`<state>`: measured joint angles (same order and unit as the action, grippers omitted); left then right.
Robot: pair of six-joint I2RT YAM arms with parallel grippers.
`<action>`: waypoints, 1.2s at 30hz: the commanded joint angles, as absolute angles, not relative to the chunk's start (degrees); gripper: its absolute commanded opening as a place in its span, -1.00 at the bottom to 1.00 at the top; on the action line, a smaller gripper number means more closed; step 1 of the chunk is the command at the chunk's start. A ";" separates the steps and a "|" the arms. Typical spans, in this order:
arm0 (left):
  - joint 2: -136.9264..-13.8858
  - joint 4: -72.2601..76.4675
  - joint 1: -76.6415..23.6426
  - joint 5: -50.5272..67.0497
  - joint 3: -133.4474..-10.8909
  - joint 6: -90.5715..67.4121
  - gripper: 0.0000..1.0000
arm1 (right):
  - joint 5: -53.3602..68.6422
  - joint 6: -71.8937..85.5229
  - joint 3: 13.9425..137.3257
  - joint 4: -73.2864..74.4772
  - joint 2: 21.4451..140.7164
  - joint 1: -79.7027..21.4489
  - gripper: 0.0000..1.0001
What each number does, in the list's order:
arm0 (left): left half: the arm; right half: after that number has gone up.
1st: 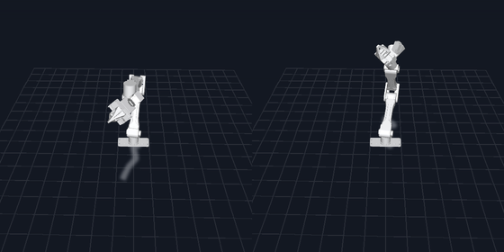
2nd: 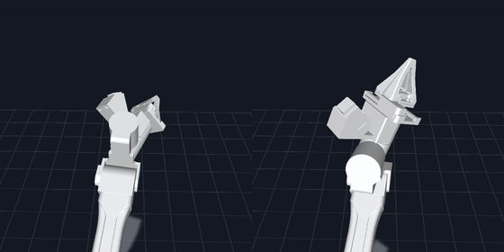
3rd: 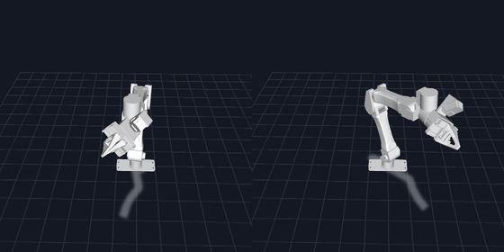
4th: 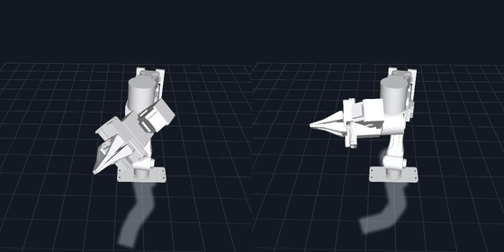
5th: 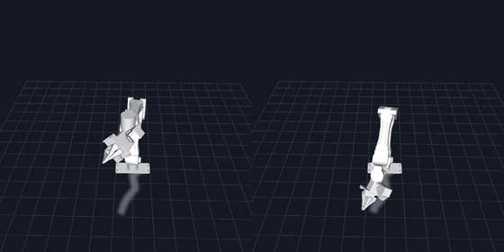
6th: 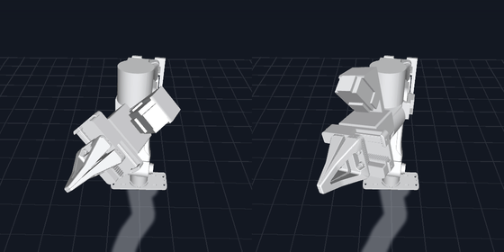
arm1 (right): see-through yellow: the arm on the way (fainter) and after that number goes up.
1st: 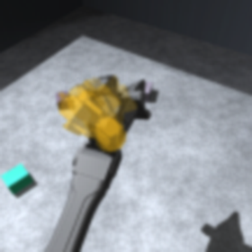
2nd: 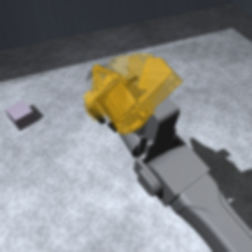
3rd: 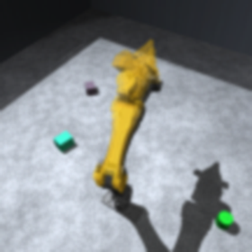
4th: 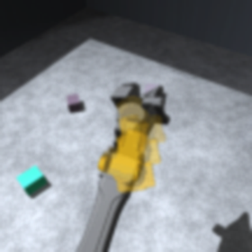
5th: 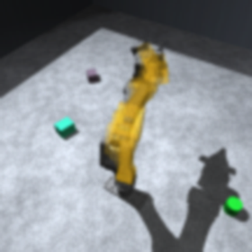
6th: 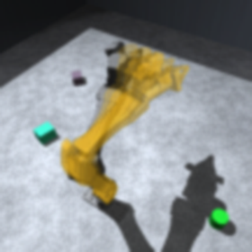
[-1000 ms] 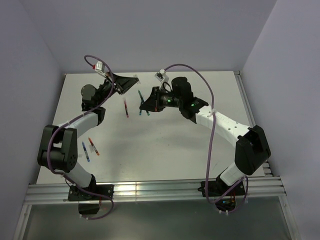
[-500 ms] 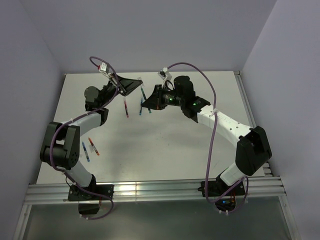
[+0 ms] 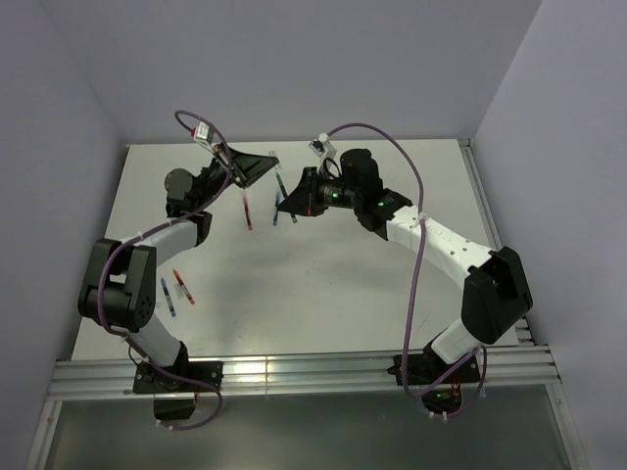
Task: Insert the pens into the pen caps
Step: Insert the pen cap onto the pen.
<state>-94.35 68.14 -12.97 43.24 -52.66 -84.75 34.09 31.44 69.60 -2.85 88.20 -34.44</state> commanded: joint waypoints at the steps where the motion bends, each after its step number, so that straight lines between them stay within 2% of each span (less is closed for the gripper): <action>1: -94.13 68.82 -12.22 43.16 -54.58 -83.06 -0.99 | 34.54 29.89 70.14 -3.52 85.78 -34.01 -1.00; 36: -94.92 67.68 -13.45 44.12 -53.61 -82.09 -0.99 | 31.73 29.09 70.58 -2.28 84.99 -32.87 -1.00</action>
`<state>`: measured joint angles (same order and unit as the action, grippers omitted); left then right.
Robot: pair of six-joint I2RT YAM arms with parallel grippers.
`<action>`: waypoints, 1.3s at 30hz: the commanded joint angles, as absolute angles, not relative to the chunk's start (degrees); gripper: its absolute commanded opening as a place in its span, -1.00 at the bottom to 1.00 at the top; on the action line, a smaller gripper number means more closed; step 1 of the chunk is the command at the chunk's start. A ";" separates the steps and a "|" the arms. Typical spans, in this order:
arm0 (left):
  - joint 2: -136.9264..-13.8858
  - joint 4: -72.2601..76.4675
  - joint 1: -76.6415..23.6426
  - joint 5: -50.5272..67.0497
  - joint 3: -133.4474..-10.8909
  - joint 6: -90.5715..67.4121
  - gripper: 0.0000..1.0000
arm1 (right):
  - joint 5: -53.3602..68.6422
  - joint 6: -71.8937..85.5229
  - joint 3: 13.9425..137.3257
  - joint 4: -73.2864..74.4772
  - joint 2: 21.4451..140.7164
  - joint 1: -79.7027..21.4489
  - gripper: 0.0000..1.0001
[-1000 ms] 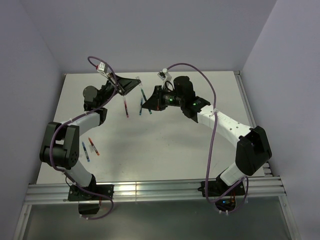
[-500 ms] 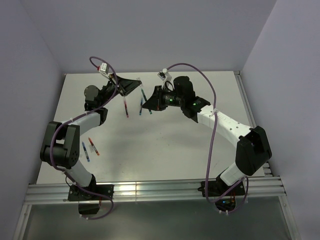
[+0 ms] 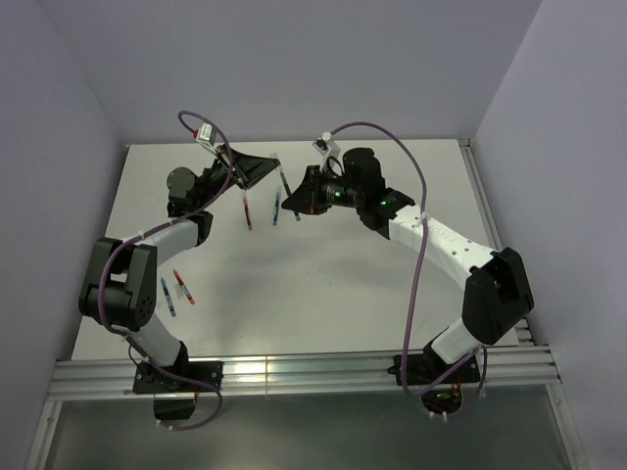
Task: Insert the pens into the pen caps
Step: Insert the pen cap onto the pen.
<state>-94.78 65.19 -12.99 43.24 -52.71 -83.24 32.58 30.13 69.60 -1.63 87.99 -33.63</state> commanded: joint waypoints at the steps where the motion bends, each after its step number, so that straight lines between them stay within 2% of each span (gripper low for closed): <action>1: -94.92 67.59 -13.53 44.21 -53.61 -82.09 -0.99 | 31.73 29.09 70.58 -2.20 84.99 -32.87 -1.00; 30: -91.41 64.77 -17.40 47.63 -49.66 -80.33 -0.99 | 29.27 28.65 71.02 -1.23 84.46 -31.46 -1.00; 39: -89.04 62.58 -22.32 48.69 -47.99 -78.67 -0.99 | 23.21 26.64 72.86 1.92 85.34 -31.03 -1.00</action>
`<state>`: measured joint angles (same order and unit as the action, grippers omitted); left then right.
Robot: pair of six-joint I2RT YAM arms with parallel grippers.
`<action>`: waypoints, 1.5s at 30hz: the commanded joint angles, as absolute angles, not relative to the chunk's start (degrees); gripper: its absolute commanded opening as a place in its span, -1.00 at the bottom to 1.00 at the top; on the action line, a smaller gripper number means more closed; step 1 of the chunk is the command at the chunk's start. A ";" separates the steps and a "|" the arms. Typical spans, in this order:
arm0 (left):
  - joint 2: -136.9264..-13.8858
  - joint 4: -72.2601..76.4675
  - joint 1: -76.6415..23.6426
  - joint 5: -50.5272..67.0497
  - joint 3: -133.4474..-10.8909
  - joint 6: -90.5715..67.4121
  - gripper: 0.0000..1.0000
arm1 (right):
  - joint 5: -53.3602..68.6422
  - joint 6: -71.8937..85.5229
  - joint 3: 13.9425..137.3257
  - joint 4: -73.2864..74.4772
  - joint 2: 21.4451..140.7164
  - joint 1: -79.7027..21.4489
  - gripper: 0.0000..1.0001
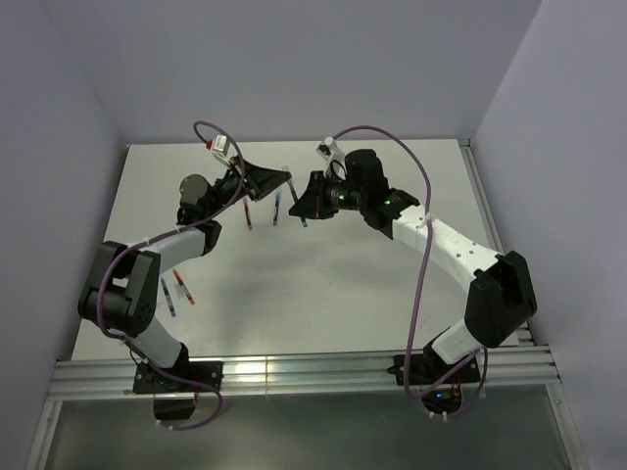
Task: Insert the pens into the pen caps
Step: Insert the pen cap onto the pen.
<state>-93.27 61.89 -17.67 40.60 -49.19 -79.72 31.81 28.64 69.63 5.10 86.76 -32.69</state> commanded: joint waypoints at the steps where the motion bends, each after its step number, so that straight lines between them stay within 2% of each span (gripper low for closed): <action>1: -88.51 61.97 -23.28 49.04 -47.81 -77.62 -0.99 | 22.59 26.37 73.21 2.37 85.60 -31.03 -1.00; 8: -84.47 53.89 -27.94 51.68 -47.64 -69.00 -0.99 | 19.08 24.96 73.83 3.34 85.69 -30.50 -1.00; 23: -77.17 24.11 -32.17 47.56 -49.48 -51.16 -0.99 | 2.55 19.95 77.08 7.73 83.67 -30.50 -1.00; 29: -77.34 19.78 -33.84 45.88 -49.92 -48.25 -0.99 | 0.71 20.04 76.47 6.51 82.62 -30.50 -1.00; 35: -77.61 18.63 -34.45 46.23 -49.31 -46.32 -0.99 | 5.09 21.18 74.88 3.61 80.25 -28.84 -1.00; 45: -76.82 25.92 -34.37 53.60 -47.46 -48.60 -0.99 | 23.80 27.76 68.57 -7.62 75.07 -22.33 -1.00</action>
